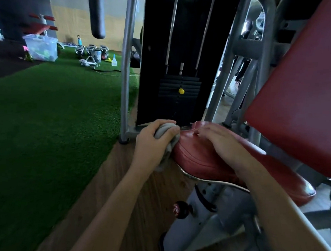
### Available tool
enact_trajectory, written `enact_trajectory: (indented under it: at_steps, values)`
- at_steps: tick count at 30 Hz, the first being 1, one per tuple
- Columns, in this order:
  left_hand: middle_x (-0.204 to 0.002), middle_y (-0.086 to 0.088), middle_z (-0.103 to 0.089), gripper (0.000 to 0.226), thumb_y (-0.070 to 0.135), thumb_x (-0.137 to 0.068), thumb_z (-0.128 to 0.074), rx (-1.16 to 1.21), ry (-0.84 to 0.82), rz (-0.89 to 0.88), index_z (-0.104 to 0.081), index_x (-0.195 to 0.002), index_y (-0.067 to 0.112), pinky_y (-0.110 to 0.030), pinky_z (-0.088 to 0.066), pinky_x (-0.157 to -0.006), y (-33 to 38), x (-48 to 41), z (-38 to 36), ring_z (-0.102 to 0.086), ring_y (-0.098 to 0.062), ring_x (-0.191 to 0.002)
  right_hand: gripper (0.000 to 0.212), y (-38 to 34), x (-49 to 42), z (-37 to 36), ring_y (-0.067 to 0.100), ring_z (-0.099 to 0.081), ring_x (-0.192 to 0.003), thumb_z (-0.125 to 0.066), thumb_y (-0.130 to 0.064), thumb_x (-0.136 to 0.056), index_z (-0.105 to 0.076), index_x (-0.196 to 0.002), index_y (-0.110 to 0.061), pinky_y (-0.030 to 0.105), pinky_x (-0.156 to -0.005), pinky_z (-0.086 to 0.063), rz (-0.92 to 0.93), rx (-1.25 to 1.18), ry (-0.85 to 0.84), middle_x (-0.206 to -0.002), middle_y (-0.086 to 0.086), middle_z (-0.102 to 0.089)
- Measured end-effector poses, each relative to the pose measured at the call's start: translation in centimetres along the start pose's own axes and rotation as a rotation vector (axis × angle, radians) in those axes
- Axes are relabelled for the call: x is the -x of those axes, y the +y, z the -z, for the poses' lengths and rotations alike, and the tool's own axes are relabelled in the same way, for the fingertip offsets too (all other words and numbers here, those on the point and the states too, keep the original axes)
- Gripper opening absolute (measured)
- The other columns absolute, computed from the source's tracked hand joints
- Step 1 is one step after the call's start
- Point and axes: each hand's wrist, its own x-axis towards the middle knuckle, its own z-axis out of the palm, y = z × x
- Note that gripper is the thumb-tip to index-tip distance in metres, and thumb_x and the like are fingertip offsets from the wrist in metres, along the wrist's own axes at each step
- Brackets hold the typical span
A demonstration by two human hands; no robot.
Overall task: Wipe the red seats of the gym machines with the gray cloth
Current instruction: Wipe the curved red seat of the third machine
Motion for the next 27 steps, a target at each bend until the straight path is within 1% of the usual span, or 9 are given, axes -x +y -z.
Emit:
enact_trajectory:
  at_steps: [3,7,11,14,17,19,21,24,27]
  values:
    - [-0.105,0.011,-0.073,0.015,0.03,-0.096,-0.067,-0.011,-0.114,-0.016,-0.072,-0.109,0.026,-0.024,-0.056,-0.088,-0.5,-0.2,0.9,-0.067,-0.001,-0.1,0.051,-0.9,-1.2,-0.4,0.02,-0.053,-0.121,-0.038,-0.081,-0.063,-0.064,-0.094,-0.05,0.057,-0.105,-0.038,-0.096,0.106,0.055,-0.121,-0.011,-0.061]
    - [-0.106,0.012,-0.072,0.016,0.032,-0.096,-0.066,-0.067,-0.19,-0.044,-0.07,-0.111,0.026,-0.019,-0.054,-0.087,-0.2,-0.5,1.6,-0.066,0.001,-0.1,0.05,-2.1,-0.8,-0.8,0.025,-0.05,-0.12,-0.031,-0.083,-0.057,-0.051,-0.083,-0.045,0.054,-0.103,-0.04,-0.162,0.273,0.075,-0.122,-0.005,-0.056]
    - [-0.105,0.012,-0.073,0.015,0.029,-0.095,-0.068,-0.067,-0.269,-0.038,-0.072,-0.109,0.026,-0.02,-0.055,-0.087,-0.2,-1.5,2.3,-0.067,0.001,-0.101,0.034,-2.6,-1.4,-0.4,0.029,-0.049,-0.122,-0.043,-0.074,-0.074,-0.046,-0.08,-0.041,0.053,-0.104,-0.04,-0.178,0.351,0.042,-0.127,-0.001,-0.052]
    - [-0.105,0.01,-0.074,0.017,0.025,-0.096,-0.066,-0.056,-0.362,-0.035,-0.073,-0.111,0.02,-0.018,-0.054,-0.085,-0.3,-3.3,2.8,-0.068,-0.002,-0.101,0.03,-2.9,-1.5,-1.0,0.03,-0.038,-0.133,-0.044,-0.069,-0.085,-0.044,-0.093,-0.041,0.054,-0.106,-0.031,-0.196,0.416,0.077,-0.137,0.002,-0.044]
    - [-0.106,0.005,-0.076,0.018,0.024,-0.097,-0.065,-0.047,-0.447,0.012,-0.074,-0.112,0.018,-0.021,-0.056,-0.085,-0.7,-5.1,2.9,-0.07,-0.007,-0.102,0.044,-2.5,-0.7,-1.9,0.031,-0.027,-0.139,-0.037,-0.075,-0.085,-0.044,-0.114,-0.044,0.058,-0.109,-0.022,-0.174,0.428,0.058,-0.147,0.004,-0.035]
    - [-0.106,0.002,-0.076,0.019,0.024,-0.097,-0.064,-0.067,-0.486,0.064,-0.074,-0.112,0.017,-0.02,-0.056,-0.082,-0.6,-6.5,2.6,-0.071,-0.007,-0.1,0.052,-2.7,-0.2,-2.4,0.032,-0.03,-0.135,-0.033,-0.079,-0.083,-0.042,-0.12,-0.044,0.059,-0.106,-0.023,-0.169,0.458,0.069,-0.142,0.004,-0.036]
    - [-0.106,0.001,-0.076,0.02,0.023,-0.097,-0.064,-0.085,-0.479,0.095,-0.074,-0.112,0.015,-0.015,-0.053,-0.076,-0.2,-8.3,2.5,-0.07,-0.002,-0.094,0.052,-3.3,0.4,-2.9,0.032,-0.035,-0.129,-0.031,-0.078,-0.083,-0.041,-0.117,-0.041,0.059,-0.103,-0.025,-0.183,0.497,0.097,-0.135,0.003,-0.037]
    - [-0.105,-0.001,-0.075,0.019,0.025,-0.097,-0.066,-0.146,-0.46,0.053,-0.074,-0.112,0.017,-0.012,-0.051,-0.072,0.0,-11.1,3.2,-0.068,0.003,-0.087,0.044,-4.3,0.5,-3.1,0.032,-0.036,-0.127,-0.029,-0.078,-0.081,-0.039,-0.106,-0.043,0.059,-0.101,-0.027,-0.211,0.501,0.093,-0.133,0.0,-0.035]
    - [-0.103,0.001,-0.075,0.019,0.027,-0.095,-0.067,-0.092,-0.437,-0.002,-0.074,-0.111,0.019,-0.014,-0.053,-0.073,-0.4,-12.8,4.7,-0.069,0.0,-0.088,0.042,-4.0,0.1,-2.6,0.026,-0.039,-0.124,-0.03,-0.083,-0.075,-0.035,-0.095,-0.046,0.057,-0.101,-0.029,-0.21,0.478,0.057,-0.119,-0.009,-0.038]
